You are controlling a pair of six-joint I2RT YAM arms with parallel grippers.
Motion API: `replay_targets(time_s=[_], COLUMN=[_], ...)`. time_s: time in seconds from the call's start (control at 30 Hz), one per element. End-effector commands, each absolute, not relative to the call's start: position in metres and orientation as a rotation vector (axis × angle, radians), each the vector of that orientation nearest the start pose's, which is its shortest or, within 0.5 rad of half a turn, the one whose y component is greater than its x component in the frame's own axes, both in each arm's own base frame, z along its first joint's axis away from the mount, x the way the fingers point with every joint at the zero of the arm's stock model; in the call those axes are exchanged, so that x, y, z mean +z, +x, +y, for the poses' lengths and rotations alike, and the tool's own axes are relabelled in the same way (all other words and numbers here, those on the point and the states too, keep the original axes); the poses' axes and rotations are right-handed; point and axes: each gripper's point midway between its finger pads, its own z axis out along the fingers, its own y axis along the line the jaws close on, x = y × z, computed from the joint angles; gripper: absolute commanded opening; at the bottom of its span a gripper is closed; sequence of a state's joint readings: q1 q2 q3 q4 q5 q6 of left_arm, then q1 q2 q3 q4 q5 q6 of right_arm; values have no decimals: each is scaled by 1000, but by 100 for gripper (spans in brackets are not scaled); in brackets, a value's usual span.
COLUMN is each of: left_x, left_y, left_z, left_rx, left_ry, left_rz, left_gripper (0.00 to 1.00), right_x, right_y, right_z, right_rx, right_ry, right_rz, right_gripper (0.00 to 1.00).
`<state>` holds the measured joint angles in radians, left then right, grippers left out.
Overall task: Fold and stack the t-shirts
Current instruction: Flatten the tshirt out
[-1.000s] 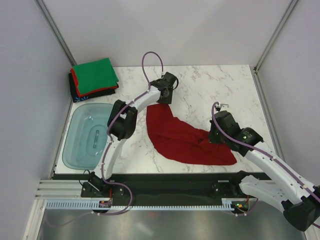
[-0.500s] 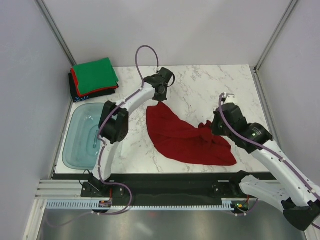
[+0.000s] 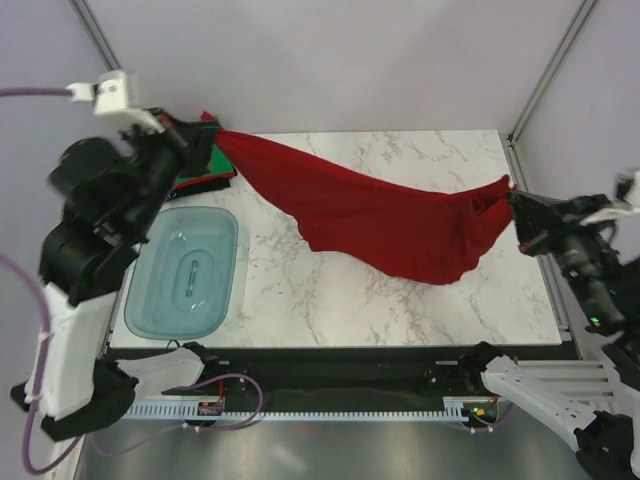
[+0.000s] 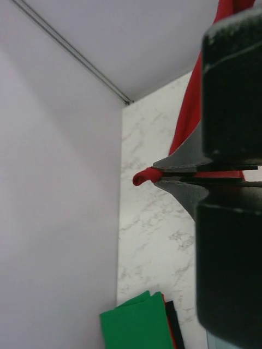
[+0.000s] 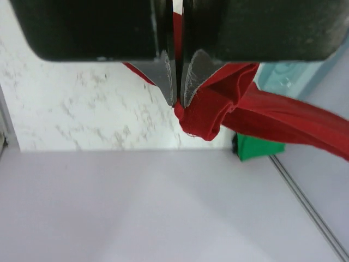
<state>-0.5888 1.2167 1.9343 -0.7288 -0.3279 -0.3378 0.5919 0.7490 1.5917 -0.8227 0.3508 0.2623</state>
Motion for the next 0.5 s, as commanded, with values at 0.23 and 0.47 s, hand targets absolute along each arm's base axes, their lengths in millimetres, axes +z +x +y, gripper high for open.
replay_targets(time_s=[0.23,0.47], left_x=[582,615], left_y=[172,126], left_z=[-94,-83], left_rx=[-644,-742], left_ry=[50,99], left_rz=[1335,1198], left_gripper=[2,2], right_x=[603,638], right_y=[77,48], right_z=[-5,-8], right_rx=[455,507], right_ry=[-7,-57], right_rz=[1075,972], right_gripper=[0,0])
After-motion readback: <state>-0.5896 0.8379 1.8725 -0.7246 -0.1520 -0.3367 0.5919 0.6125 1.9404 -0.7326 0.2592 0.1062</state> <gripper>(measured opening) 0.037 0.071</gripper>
